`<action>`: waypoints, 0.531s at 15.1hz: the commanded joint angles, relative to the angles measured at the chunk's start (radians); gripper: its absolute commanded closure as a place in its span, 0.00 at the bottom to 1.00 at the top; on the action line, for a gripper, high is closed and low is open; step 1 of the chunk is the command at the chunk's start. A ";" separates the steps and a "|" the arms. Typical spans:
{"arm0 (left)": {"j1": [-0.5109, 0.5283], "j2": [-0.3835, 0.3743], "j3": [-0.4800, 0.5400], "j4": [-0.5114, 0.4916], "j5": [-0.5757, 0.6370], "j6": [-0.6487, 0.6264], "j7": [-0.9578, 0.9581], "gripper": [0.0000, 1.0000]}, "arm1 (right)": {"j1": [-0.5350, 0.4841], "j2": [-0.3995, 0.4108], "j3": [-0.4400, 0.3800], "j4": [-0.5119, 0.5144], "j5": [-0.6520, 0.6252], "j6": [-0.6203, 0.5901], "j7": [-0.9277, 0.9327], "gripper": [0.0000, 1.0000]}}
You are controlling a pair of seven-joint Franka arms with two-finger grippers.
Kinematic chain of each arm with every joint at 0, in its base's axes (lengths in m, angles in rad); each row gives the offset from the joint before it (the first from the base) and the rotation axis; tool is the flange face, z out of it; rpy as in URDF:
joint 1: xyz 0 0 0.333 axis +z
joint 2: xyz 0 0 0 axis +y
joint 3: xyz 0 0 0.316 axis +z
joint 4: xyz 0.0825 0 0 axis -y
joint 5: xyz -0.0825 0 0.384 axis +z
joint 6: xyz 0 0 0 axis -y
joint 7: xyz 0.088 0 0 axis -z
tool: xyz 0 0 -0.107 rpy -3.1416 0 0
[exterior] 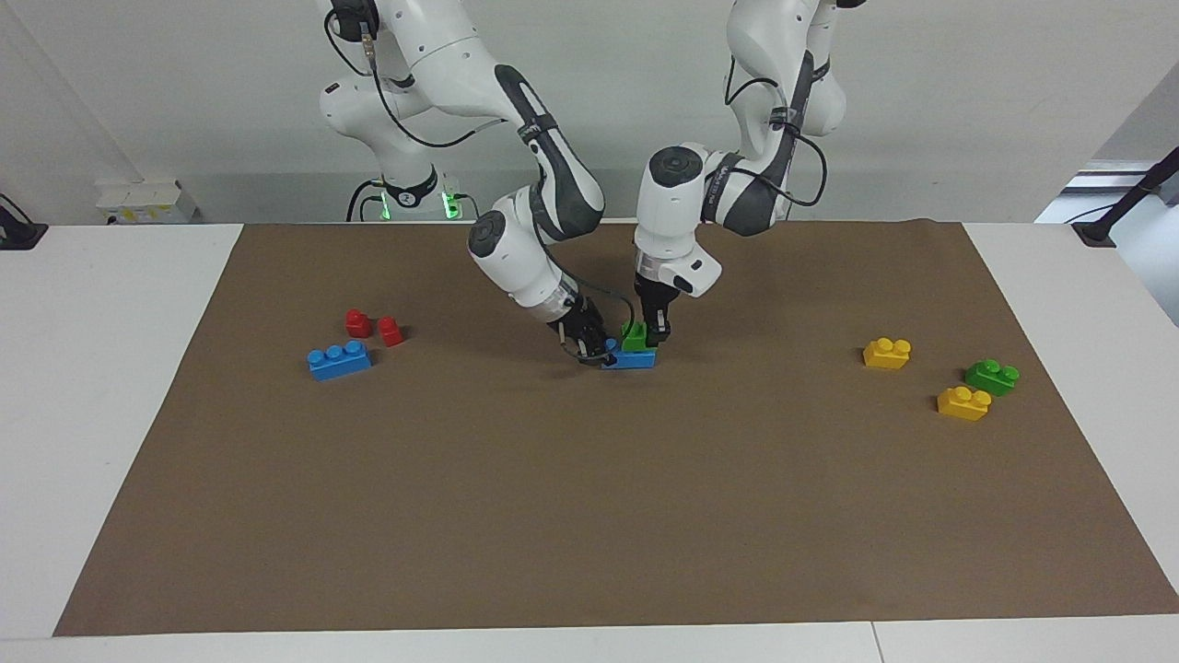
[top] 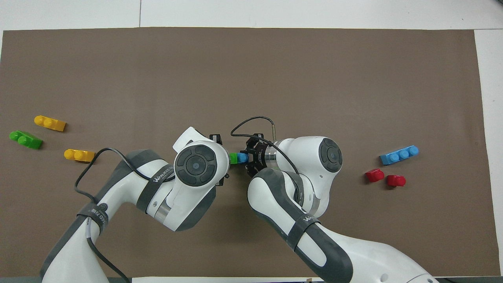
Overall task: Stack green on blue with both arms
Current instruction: 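Lower the green brick onto the blue brick held by the right gripper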
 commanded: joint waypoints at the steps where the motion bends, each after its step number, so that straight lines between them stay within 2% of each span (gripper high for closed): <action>1: -0.022 0.022 0.014 -0.007 0.052 0.023 -0.058 1.00 | -0.004 -0.003 0.004 -0.015 0.034 0.027 -0.037 1.00; 3: -0.019 0.023 0.014 -0.006 0.057 0.026 -0.049 1.00 | -0.005 -0.003 0.004 -0.015 0.034 0.027 -0.037 1.00; 4: -0.014 0.022 0.014 0.000 0.059 0.023 -0.041 0.45 | -0.005 -0.003 0.004 -0.015 0.034 0.025 -0.037 1.00; 5: -0.013 0.019 0.014 0.003 0.062 0.017 -0.023 0.00 | -0.007 -0.003 0.004 -0.015 0.034 0.025 -0.037 0.71; 6: -0.010 0.008 0.014 0.005 0.062 0.011 0.009 0.00 | -0.007 -0.002 0.004 -0.014 0.034 0.024 -0.035 0.35; 7: -0.010 -0.001 0.017 0.006 0.062 0.000 0.037 0.00 | -0.013 -0.002 0.004 -0.012 0.034 0.018 -0.034 0.14; 8: -0.008 -0.013 0.020 0.009 0.062 -0.014 0.063 0.00 | -0.018 -0.002 0.004 -0.012 0.034 0.016 -0.034 0.04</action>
